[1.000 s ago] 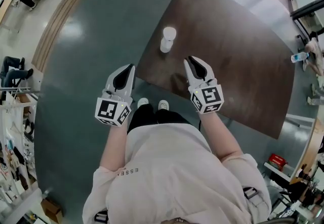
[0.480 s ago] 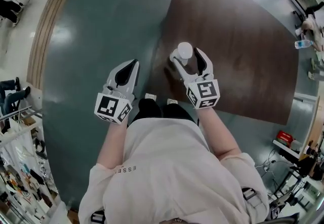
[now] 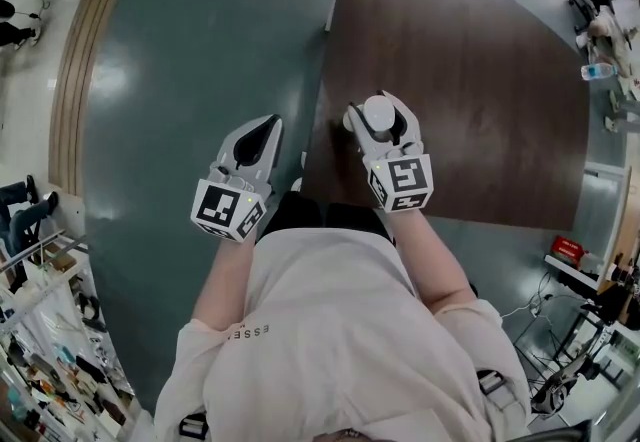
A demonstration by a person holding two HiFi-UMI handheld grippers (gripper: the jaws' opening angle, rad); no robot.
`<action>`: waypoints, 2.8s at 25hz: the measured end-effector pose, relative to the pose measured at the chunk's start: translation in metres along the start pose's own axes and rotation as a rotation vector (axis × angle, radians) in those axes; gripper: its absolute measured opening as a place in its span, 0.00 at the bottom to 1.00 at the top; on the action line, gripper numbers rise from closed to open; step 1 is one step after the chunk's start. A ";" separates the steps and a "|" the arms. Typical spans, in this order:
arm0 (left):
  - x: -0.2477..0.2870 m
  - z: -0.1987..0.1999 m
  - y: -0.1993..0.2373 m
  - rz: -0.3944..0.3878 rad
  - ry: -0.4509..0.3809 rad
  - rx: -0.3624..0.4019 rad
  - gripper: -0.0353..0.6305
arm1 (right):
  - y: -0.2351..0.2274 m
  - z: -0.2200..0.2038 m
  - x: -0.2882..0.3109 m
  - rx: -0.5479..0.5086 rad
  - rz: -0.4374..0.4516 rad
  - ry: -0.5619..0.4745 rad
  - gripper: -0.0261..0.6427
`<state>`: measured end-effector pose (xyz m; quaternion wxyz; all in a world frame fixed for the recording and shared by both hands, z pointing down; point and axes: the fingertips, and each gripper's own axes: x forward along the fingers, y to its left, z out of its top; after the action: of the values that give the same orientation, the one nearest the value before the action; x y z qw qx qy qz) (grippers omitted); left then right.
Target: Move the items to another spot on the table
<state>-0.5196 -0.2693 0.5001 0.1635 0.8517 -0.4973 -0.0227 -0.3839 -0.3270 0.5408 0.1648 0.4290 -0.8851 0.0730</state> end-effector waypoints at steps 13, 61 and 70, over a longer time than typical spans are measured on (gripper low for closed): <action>0.018 0.007 -0.076 -0.159 0.062 0.038 0.08 | -0.023 0.016 -0.075 0.040 -0.046 -0.045 0.35; 0.332 -0.107 -0.731 -0.798 0.114 0.145 0.08 | -0.486 -0.178 -0.653 0.217 -0.698 -0.024 0.35; 0.382 -0.112 -0.723 -0.580 0.105 0.162 0.08 | -0.583 -0.172 -0.609 0.163 -0.505 -0.032 0.35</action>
<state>0.3032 -0.2405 0.4358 0.1074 0.9684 -0.2245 0.0153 0.4639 -0.1942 0.4788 0.1289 0.6491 -0.7438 0.0938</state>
